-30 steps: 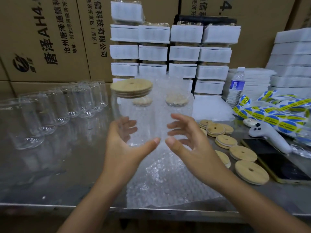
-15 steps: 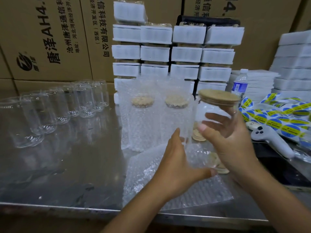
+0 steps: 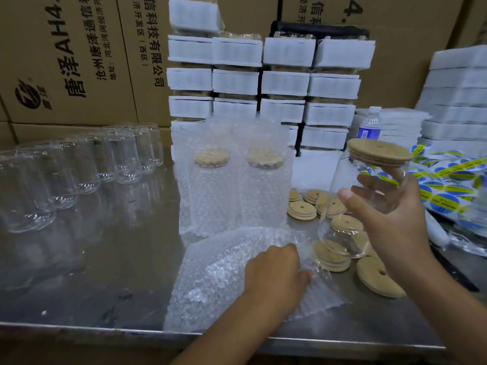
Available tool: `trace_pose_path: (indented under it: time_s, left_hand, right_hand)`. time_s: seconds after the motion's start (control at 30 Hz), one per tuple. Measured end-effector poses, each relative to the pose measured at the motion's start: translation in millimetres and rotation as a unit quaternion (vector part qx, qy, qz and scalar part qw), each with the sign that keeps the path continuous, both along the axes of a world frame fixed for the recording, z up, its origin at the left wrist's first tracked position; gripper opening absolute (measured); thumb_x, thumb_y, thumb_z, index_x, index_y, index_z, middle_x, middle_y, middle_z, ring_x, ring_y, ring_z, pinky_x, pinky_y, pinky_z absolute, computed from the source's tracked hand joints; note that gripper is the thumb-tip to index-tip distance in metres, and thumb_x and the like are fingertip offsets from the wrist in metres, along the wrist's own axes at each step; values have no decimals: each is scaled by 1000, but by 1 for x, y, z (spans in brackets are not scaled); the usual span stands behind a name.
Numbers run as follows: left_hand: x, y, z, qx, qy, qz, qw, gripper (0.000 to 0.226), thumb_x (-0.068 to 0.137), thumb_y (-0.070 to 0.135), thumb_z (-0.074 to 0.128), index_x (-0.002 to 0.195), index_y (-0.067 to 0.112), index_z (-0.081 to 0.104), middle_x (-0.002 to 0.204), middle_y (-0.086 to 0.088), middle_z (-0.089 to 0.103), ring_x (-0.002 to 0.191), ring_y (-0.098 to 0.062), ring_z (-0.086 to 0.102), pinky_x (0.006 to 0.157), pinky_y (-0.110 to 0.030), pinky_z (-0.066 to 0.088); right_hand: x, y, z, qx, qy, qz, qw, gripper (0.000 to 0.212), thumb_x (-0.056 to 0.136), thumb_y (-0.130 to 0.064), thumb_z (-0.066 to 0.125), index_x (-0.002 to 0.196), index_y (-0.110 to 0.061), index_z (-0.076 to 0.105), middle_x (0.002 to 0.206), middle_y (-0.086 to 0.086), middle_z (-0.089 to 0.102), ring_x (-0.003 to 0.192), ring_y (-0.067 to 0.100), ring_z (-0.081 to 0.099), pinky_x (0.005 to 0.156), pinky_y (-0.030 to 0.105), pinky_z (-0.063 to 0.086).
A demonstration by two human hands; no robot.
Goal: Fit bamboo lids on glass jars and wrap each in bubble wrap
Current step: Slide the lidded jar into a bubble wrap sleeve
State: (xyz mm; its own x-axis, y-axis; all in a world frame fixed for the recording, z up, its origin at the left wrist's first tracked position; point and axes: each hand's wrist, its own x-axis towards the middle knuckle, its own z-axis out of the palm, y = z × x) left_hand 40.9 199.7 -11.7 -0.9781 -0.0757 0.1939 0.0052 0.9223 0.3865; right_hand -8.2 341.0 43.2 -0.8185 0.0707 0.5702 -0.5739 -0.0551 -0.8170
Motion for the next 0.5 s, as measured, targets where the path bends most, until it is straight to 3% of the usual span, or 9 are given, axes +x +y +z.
trace_pose_path:
  time_s: [0.07, 0.17, 0.27, 0.33, 0.4, 0.5]
  left_hand:
    - [1, -3, -1, 20, 7, 7, 1000, 24, 94, 40, 51, 99, 18, 58, 101, -3, 64, 94, -26, 60, 75, -33, 44]
    - [2, -8, 0, 87, 18, 12, 996, 17, 93, 37, 52, 89, 23, 61, 90, 3, 66, 84, -19, 62, 72, -32, 49]
    - [1, -15, 1, 261, 27, 8, 965, 19, 90, 35, 60, 72, 28, 59, 60, 10, 57, 55, -2, 55, 54, -20, 41]
    - [3, -20, 3, 367, 29, -6, 930, 23, 89, 30, 65, 67, 26, 59, 45, 13, 49, 40, 1, 45, 45, -11, 34]
    - [5, -24, 5, 420, 44, -11, 906, 22, 87, 28, 67, 67, 24, 63, 46, 15, 48, 44, 1, 43, 47, -10, 34]
    - [8, -28, 9, 454, 88, -12, 887, 18, 86, 27, 68, 69, 21, 66, 64, 7, 56, 60, -5, 49, 56, -11, 39]
  right_hand:
    - [0, 2, 1, -13, 6, 2, 1000, 70, 52, -41, 86, 108, -40, 44, 116, -4, 61, 106, 14, 64, 82, 35, 55]
    - [1, 3, 6, -50, 9, 9, 999, 63, 54, -43, 78, 108, -37, 46, 115, -2, 62, 97, 7, 66, 72, 19, 55]
    - [-1, 6, 10, -73, -6, 16, 997, 60, 61, -38, 83, 108, -35, 46, 111, -2, 64, 90, 3, 67, 62, 15, 52]
    - [0, 6, 14, -67, -15, 25, 997, 61, 61, -39, 81, 111, -35, 46, 110, -4, 65, 91, 4, 68, 61, 14, 51]
    - [2, 3, 17, -50, -17, 33, 998, 73, 53, -43, 86, 114, -35, 46, 110, -5, 66, 93, 4, 68, 65, 15, 52]
    - [7, -4, 19, -40, -29, 54, 997, 70, 46, -51, 74, 109, -35, 48, 111, -3, 65, 94, 6, 68, 68, 17, 52]
